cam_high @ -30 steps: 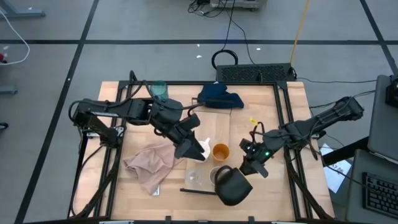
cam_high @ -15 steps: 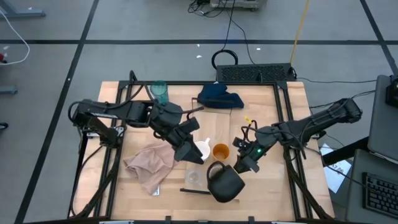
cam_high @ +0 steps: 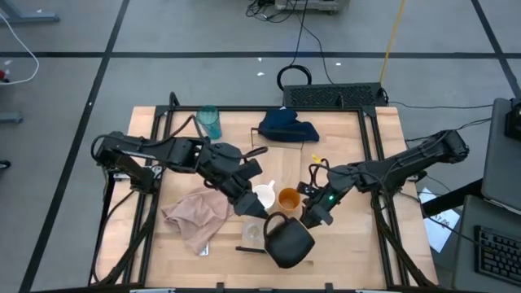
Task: Stack small to large cups/mugs on shelf
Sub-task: Put the black cup on the shelf aligned with the white cup
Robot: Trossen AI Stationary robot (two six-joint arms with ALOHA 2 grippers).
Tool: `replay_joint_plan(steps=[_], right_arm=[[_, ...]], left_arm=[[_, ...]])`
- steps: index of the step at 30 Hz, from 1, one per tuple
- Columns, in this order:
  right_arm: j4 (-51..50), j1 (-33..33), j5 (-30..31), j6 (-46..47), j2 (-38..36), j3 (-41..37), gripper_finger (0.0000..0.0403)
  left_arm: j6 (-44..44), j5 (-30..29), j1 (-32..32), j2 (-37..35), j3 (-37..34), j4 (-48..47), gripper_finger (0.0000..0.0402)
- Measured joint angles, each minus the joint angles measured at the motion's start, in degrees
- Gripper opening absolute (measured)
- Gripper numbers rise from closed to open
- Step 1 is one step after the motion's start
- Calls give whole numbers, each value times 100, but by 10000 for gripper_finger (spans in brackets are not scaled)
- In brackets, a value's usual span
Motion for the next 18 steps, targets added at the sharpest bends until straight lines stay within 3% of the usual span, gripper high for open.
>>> replay_joint_plan(steps=[8, 18], right_arm=[[358, 4, -279, 113, 313, 0, 3], [427, 14, -513, 256, 346, -2, 3]], left_arm=[[-283, 376, -87, 249, -4, 185, 273], [-390, 419, -201, 367, -4, 187, 273]])
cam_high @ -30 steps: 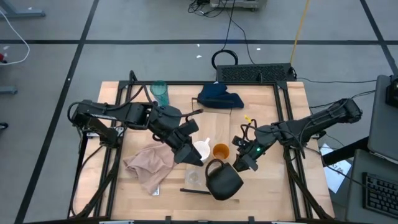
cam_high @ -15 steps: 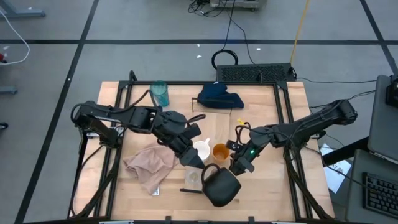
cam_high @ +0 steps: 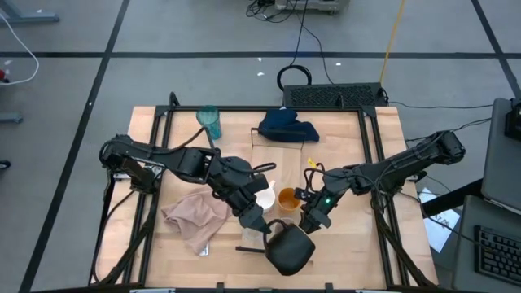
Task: Stack small to large cups/mugs on shelf
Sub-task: Put the black cup on the shelf aligned with the white cup
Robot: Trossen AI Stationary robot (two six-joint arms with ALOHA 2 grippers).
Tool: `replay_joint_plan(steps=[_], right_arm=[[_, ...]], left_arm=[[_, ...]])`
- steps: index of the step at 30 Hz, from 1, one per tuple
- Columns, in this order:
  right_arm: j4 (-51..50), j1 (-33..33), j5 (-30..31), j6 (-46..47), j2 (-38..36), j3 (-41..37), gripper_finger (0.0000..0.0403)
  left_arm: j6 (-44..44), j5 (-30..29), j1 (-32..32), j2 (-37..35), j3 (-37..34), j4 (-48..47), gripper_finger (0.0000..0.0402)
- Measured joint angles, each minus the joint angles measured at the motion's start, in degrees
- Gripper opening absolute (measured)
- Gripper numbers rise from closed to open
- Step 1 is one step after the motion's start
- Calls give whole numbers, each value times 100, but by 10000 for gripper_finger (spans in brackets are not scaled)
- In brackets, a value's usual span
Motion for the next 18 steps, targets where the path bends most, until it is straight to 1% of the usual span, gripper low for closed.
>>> replay_joint_plan(steps=[5, 18], right_arm=[[19, 54, -50, 51, 0, 0, 3], [52, 41, -69, 34, 0, 0, 3]], left_arm=[[-21, -6, -5, -19, 0, 42, 273], [-18, -337, -5, -14, 0, 40, 273]])
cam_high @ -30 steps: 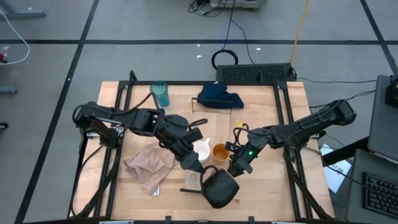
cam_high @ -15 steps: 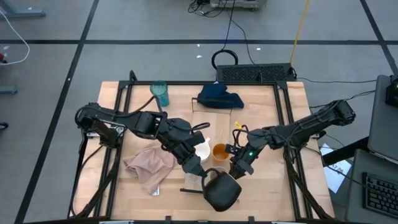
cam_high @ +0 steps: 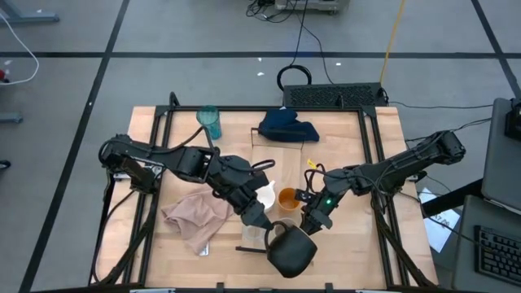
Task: Stack small to large cups/mugs on shelf
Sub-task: Put the black cup on the shelf aligned with the white cup
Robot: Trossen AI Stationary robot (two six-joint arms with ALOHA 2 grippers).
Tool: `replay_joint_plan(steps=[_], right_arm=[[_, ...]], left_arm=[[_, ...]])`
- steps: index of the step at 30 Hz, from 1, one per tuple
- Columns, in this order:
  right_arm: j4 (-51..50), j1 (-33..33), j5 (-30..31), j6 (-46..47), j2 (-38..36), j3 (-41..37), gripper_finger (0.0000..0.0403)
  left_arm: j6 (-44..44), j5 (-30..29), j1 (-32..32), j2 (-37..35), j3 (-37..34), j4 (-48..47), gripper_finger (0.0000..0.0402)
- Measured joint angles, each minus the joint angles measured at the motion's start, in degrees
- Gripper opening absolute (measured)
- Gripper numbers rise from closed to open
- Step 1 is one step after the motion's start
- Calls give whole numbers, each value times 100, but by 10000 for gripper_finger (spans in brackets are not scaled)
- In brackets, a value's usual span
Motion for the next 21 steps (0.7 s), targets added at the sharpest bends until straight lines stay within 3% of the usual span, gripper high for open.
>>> replay_joint_plan(steps=[15, 21], right_arm=[[4, -2, 7, -23, 0, 0, 3], [-9, -2, -2, -19, 0, -2, 3]], left_arm=[[-64, 9, 0, 0, 0, 44, 269], [-219, 68, 0, 126, 1, 207, 203]])
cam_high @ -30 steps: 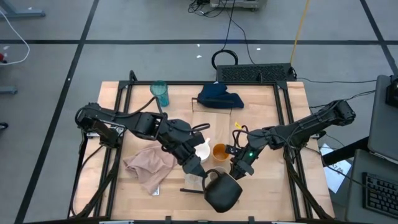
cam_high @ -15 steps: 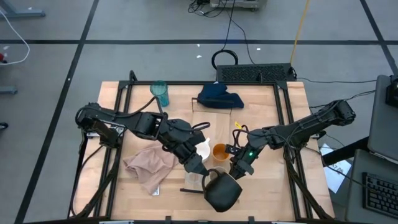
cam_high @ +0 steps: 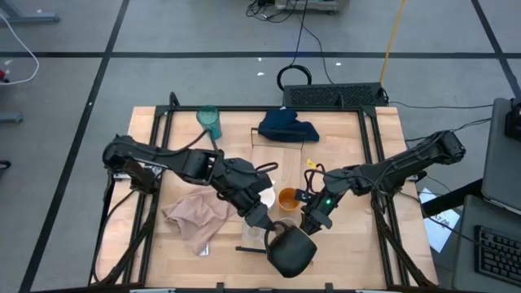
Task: Stack small to large cups/mugs on shelf
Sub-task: Put the black cup on the shelf aligned with the white cup
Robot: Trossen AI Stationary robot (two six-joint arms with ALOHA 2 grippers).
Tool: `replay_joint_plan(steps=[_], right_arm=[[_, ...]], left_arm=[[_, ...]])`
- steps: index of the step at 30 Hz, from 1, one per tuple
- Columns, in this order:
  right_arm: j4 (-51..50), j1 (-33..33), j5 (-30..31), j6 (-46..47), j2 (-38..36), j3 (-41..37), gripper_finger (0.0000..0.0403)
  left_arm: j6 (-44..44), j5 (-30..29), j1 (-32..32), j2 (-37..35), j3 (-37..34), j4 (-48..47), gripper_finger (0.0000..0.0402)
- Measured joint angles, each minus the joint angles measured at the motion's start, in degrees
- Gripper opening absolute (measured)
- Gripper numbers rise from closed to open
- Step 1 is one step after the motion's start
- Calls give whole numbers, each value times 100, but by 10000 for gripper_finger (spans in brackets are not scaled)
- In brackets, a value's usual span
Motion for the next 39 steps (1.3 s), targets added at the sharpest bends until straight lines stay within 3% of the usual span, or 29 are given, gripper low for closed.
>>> replay_joint_plan(steps=[3, 13, 39], right_arm=[[93, 2, -6, -9, 67, -1, 3], [524, 55, -31, 116, 354, -1, 3], [524, -119, -379, -254, 343, -1, 21]], left_arm=[[-51, 157, 0, 137, 11, 487, 162], [-73, 396, 5, 191, -1, 349, 75], [299, 252, -47, 185, -1, 392, 75]])
